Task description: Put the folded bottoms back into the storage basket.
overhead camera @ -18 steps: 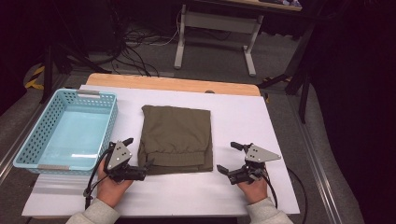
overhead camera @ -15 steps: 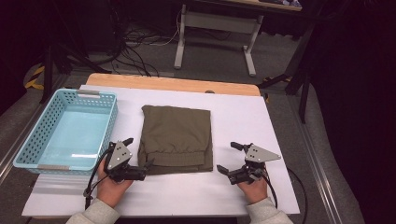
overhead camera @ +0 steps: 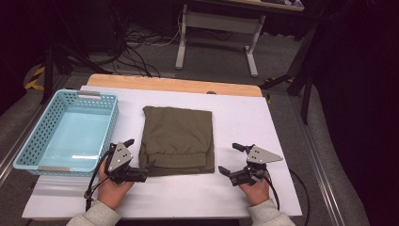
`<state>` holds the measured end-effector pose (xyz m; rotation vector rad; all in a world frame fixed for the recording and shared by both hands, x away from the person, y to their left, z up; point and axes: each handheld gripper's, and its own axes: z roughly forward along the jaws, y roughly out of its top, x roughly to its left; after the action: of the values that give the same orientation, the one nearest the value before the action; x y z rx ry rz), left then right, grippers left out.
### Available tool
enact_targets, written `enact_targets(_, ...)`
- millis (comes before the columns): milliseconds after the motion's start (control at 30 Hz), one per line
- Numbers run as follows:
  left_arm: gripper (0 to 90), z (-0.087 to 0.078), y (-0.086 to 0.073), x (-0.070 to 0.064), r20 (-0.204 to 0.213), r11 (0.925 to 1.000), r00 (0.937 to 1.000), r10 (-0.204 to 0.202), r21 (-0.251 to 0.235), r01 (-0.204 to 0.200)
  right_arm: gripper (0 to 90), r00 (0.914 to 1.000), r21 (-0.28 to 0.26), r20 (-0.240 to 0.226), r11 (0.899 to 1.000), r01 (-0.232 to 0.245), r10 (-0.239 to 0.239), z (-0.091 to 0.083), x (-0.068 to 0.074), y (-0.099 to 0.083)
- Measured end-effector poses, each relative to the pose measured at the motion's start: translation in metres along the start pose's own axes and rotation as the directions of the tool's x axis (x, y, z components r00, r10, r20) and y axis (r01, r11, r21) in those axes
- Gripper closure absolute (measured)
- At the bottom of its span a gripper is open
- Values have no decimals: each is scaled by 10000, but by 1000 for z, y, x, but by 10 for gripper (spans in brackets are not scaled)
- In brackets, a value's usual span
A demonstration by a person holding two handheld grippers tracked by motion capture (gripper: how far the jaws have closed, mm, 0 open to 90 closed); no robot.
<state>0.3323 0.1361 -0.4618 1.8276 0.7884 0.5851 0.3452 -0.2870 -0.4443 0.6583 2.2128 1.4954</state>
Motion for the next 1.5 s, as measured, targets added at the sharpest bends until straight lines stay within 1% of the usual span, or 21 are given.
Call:
enact_targets(33,0,0,0,0,-46,10000,10000,14,-2,-14,0,10000,-4,24,10000,28,-28,0,0,0)
enact_targets(100,0,0,0,0,-129,10000,9999,27,-47,-28,0,9994,46,290,9998,168,-169,-1,1,0)
enact_targets(167,0,0,0,1,-204,10000,9998,-37,-84,35,0,9994,50,326,10000,76,-78,0,1,0)
enact_targets(200,0,1,0,2,-260,9999,9996,-116,-44,115,0,9995,64,309,10000,7,-9,0,0,0)
enact_targets(300,0,2,0,2,-267,9999,9996,-129,-13,129,0,9996,-10,230,9998,-190,190,-1,-2,-1)
enact_targets(433,0,2,1,3,-398,10000,9992,-27,16,27,0,9993,-34,9,9993,-362,362,0,-3,-1)
enact_targets(500,0,3,1,3,-376,10000,9993,-40,62,43,0,9992,-34,-88,9992,-390,389,0,-3,-1)
enact_targets(600,0,5,2,3,-395,9999,9992,-16,150,22,0,9992,-51,-100,9992,-385,385,-1,-3,-1)
enact_targets(867,0,7,5,3,-349,9999,9994,1,156,5,0,9987,-28,-178,9989,-475,474,1,-4,-2)
enact_targets(900,0,8,5,3,-324,9998,9995,-57,167,63,0,9985,-5,-191,9986,-523,522,1,-4,-2)
enact_targets(933,0,8,5,3,-324,9998,9995,-57,167,63,0,9984,-2,-188,9986,-528,528,1,-5,-2)
enact_targets(967,0,8,6,4,-282,9996,9994,-182,193,187,0,9986,-5,-163,9987,-511,510,1,-5,-2)
enact_targets(1000,0,8,7,4,-321,9996,9994,-114,239,122,0,9987,-11,-140,9988,-493,493,1,-5,-2)
enact_targets(1067,1,8,8,4,-336,9995,9994,-118,278,128,0,9990,-24,-77,9990,-445,445,0,-5,-1)
enact_targets(1100,3,9,10,4,-264,9992,9994,-211,323,219,0,9990,-27,-83,9991,-428,428,0,-5,-1)
enact_targets(1267,3,11,16,4,-180,9991,9997,-175,381,182,0,9988,20,-72,9989,-476,476,1,-5,-1)
enact_targets(1500,4,15,25,9,-259,9983,9991,-336,475,348,0,9990,64,-42,9989,-454,454,1,-5,-1)
